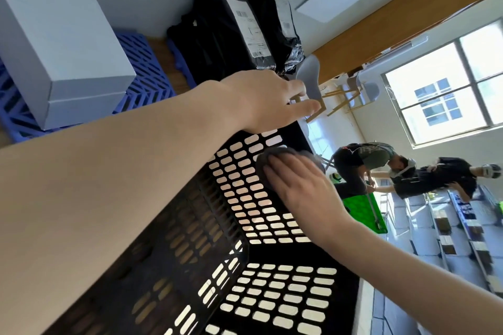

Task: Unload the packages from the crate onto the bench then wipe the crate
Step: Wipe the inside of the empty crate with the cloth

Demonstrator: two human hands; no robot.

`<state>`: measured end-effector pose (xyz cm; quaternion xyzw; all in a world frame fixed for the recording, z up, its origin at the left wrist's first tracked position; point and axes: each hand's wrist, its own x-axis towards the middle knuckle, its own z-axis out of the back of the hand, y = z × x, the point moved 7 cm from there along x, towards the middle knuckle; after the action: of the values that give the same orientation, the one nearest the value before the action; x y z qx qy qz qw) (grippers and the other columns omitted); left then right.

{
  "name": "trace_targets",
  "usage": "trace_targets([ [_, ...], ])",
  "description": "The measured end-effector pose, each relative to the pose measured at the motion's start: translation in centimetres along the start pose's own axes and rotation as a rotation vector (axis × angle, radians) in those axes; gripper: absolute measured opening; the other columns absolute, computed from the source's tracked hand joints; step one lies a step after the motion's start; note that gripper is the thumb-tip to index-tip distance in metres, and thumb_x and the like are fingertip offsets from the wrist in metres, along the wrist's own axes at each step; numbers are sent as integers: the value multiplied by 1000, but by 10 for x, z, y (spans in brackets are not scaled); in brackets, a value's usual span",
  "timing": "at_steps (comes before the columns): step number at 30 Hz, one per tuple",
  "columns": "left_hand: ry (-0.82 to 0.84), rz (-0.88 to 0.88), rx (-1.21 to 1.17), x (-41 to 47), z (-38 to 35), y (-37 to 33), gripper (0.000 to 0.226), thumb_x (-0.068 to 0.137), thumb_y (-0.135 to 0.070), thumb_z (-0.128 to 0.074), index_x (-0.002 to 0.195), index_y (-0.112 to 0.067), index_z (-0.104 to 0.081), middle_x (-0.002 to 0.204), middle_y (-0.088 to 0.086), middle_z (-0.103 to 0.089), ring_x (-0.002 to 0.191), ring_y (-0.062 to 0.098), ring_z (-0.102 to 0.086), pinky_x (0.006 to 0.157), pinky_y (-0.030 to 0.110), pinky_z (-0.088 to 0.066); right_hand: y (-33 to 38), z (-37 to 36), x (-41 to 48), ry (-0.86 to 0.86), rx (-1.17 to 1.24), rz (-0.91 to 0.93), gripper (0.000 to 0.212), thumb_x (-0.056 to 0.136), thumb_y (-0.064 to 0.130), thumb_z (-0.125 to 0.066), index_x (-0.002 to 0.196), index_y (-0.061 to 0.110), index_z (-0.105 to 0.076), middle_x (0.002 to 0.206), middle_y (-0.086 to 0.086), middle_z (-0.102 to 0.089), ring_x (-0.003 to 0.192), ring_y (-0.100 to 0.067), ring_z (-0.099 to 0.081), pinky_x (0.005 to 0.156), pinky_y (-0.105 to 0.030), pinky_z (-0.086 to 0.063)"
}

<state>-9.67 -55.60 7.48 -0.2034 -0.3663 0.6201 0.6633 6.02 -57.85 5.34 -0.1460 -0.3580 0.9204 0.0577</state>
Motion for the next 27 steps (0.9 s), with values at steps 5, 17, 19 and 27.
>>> trace_targets([
  [5,16,-4,7,0,0,-1,67,89,-74,-15,141,-38,-37,129,-9,-61,105,19,-64,89,46,-52,-8,-19,-1,103,-62,11,39,82,13,-60,121,5,-63,124,-12,-63,120,-30,-55,109,-45,-36],
  [17,15,58,-109,1,3,1,51,101,-54,-14,136,-31,-44,100,2,-61,84,14,-57,79,36,-45,-5,-8,3,-50,80,105,34,87,8,-62,120,8,-64,122,-9,-64,117,-28,-55,106,-38,-34],
  [19,1,49,-105,1,3,0,49,102,-51,-15,139,-32,-42,112,6,-63,94,21,-57,83,37,-42,-10,9,32,-225,95,61,27,96,8,-51,119,6,-65,122,-10,-64,117,-28,-56,106,-38,-37],
  [27,11,37,-117,2,0,3,47,102,-53,-19,138,-34,-43,108,-1,-60,101,19,-56,89,36,-43,11,-56,41,-99,-82,15,39,92,8,-43,128,6,-58,126,-11,-61,120,-30,-54,109,-45,-34],
])
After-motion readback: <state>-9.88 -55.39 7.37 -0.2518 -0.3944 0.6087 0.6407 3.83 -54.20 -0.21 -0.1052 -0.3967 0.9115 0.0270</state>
